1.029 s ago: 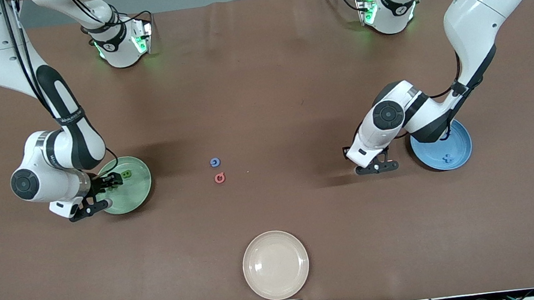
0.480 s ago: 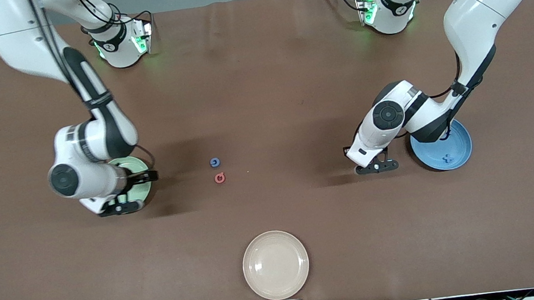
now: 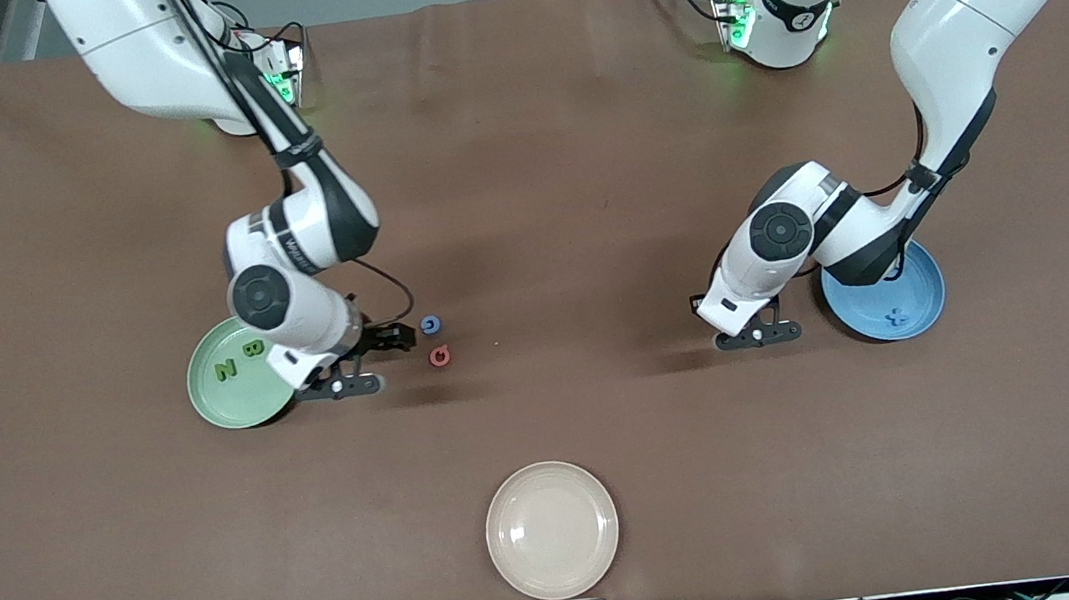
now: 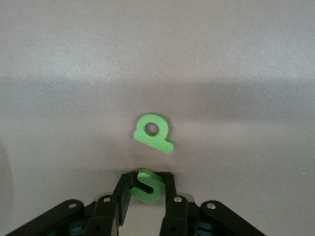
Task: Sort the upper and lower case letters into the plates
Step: 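Grasp the pink Q with the right gripper while the left gripper drops u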
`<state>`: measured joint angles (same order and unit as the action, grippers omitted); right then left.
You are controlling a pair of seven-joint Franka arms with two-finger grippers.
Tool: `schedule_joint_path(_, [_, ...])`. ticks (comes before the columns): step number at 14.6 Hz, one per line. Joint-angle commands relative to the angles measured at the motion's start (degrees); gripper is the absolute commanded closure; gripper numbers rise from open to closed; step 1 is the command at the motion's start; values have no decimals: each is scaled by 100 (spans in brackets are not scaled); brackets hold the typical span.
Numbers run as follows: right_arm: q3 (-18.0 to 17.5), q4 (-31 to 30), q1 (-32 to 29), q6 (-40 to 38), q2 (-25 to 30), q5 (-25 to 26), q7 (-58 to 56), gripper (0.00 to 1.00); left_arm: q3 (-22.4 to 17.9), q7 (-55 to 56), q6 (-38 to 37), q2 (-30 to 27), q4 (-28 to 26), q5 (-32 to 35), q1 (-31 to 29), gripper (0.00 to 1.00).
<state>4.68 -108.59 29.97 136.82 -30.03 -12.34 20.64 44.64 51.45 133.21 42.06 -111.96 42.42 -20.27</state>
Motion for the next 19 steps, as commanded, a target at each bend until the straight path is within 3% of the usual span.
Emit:
schedule_joint_path(1, [60, 328, 289, 125, -371, -84, 536, 0, 306, 58, -373, -382, -37, -119, -265, 85])
schedule_joint_path(4, [69, 654, 465, 125, -653, -23, 897, 1, 1192, -222, -873, -435, -19, -199, -1212, 85])
schedule_joint_path(7, [69, 725, 554, 160, -767, -14, 906, 17, 1766, -933, -1401, -435, -115, -199, -2171, 85])
schedule_joint_path(12, [77, 734, 589, 361, -855, 83, 915, 22, 1916, -2102, -1420, -435, -511, -94, -3306, 85])
schedule_joint_path(16, [77, 743, 606, 468, -943, 92, 915, 30, 1916, -2622, -1254, -366, -809, 326, -3860, 85])
schedule_joint_path(19, [77, 743, 606, 468, -943, 118, 915, 37, 1846, -2623, -727, -304, -1117, 722, -4080, 85])
